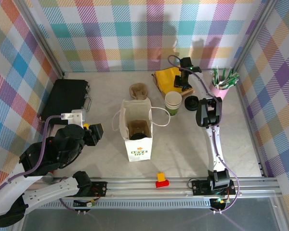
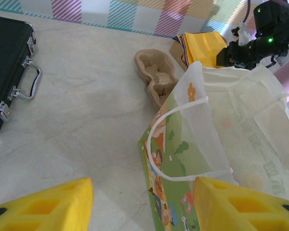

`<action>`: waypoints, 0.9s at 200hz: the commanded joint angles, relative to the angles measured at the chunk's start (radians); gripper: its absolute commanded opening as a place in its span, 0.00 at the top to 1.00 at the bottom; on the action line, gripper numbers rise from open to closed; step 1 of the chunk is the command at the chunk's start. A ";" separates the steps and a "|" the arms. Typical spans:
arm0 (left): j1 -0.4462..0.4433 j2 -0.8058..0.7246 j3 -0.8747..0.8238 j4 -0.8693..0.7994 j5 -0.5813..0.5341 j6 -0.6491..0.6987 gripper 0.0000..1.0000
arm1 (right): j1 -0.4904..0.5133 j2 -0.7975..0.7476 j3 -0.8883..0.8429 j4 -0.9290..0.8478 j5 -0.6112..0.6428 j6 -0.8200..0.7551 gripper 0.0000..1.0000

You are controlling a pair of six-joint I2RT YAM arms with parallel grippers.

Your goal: Pack the takeout coffee

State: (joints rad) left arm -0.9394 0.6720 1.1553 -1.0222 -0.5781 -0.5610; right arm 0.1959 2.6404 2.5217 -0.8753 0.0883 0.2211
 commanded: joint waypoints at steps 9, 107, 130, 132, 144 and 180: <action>0.008 -0.012 0.001 -0.018 -0.017 -0.013 0.43 | 0.007 -0.090 0.003 0.005 -0.042 0.003 0.67; 0.008 -0.039 0.000 -0.033 -0.021 -0.020 0.43 | 0.005 -0.186 0.001 0.026 -0.074 0.004 0.95; 0.008 -0.040 0.000 -0.033 -0.022 -0.021 0.43 | 0.006 -0.216 0.003 0.021 -0.081 0.004 0.96; 0.008 -0.040 0.000 -0.032 -0.021 -0.021 0.43 | 0.005 -0.220 0.003 0.020 -0.082 0.005 0.96; 0.008 -0.040 0.000 -0.032 -0.020 -0.020 0.43 | 0.007 -0.241 0.003 0.017 -0.089 0.008 0.98; 0.008 -0.040 0.001 -0.031 -0.018 -0.021 0.43 | 0.007 -0.336 0.004 -0.005 -0.128 0.027 1.00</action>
State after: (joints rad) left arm -0.9394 0.6434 1.1553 -1.0451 -0.5785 -0.5716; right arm 0.1967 2.4310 2.5187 -0.8619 0.0063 0.2260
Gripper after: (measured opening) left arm 0.570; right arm 0.070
